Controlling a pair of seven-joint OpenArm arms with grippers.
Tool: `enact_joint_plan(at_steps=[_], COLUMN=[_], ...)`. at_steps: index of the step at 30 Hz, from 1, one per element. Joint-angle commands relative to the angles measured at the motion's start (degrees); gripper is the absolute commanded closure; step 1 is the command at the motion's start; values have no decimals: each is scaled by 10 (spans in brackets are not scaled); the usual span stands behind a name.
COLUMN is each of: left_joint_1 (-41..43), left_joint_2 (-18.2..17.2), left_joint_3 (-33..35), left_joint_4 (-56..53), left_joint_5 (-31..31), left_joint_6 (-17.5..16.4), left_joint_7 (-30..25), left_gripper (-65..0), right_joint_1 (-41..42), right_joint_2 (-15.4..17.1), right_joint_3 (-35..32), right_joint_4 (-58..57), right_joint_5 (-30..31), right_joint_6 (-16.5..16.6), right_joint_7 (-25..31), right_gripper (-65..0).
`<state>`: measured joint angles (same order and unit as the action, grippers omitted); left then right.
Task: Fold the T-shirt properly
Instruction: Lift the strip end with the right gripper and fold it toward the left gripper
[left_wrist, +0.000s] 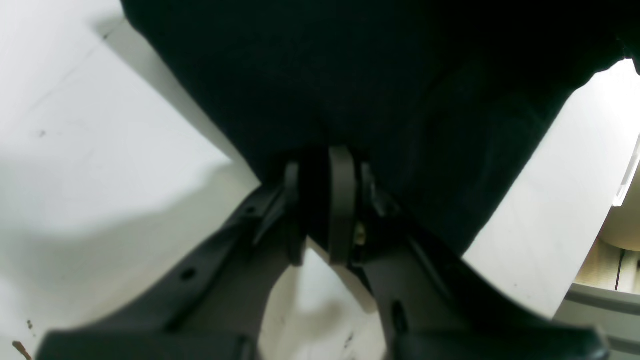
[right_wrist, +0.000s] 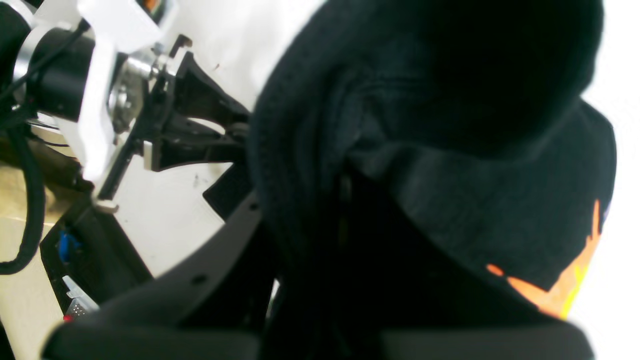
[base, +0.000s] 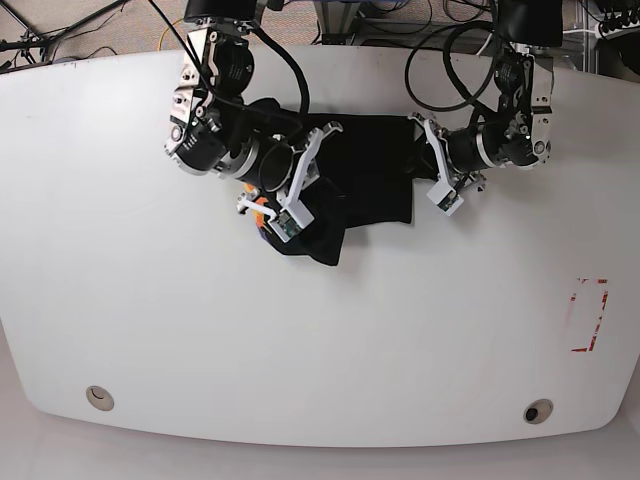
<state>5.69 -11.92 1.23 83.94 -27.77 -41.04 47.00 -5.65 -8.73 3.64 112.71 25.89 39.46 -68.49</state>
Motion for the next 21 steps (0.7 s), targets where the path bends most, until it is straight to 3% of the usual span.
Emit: enact_joint_plan(at_steps=[1,21], left_joint_1=[15,15], left_joint_2=[-3,-3], left_joint_3=[7,7], left_joint_4=[-15,-15], left_joint_5=[84,82], left_joint_6=[10,10], left_joint_7=[88,88], left_gripper=[-56,-56], right_joint_1=[7,6], right_joint_2=[-3,-3], right_joint_3=[-10,-70], right_joint_4=[-1,-62], right_joint_5=[18,42], right_joint_6=[5,-2], right_joint_7=[21,90], right_gripper=[0,0])
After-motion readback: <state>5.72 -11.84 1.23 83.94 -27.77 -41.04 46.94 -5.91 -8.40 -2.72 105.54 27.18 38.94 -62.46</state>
